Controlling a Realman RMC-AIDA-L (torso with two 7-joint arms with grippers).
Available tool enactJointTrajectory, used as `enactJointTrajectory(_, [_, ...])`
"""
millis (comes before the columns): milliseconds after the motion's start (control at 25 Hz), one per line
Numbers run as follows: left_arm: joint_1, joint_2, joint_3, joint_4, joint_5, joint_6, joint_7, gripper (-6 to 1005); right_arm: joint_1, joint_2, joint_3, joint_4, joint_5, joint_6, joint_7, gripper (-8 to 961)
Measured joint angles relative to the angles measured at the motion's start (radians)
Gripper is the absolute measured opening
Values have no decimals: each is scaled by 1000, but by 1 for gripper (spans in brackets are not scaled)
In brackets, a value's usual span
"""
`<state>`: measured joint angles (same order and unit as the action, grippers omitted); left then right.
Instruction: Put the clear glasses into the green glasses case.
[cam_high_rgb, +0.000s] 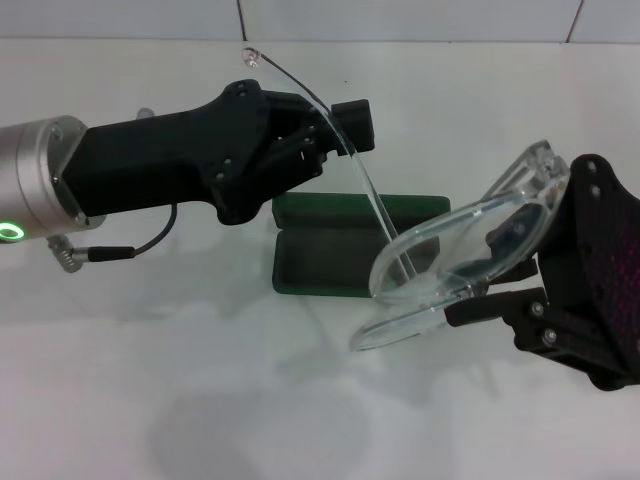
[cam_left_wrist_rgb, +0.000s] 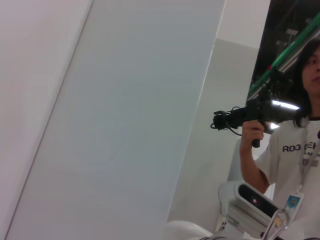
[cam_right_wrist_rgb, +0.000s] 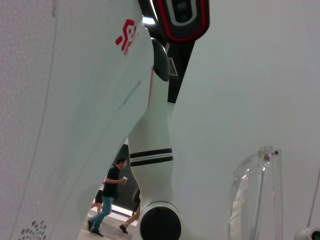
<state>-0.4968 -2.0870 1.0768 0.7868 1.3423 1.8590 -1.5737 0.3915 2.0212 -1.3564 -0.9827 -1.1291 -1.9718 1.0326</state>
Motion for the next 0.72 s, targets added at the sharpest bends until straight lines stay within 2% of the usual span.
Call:
enactJointTrajectory(480, [6,-1,9,-1,-15,10,0,51,16,-2,-3,58,-5,32,-19,56])
enactJointTrajectory(720, [9,-1,9,-11,-23,12,5,52,21,2,-7,60,-5,-1,-19,56])
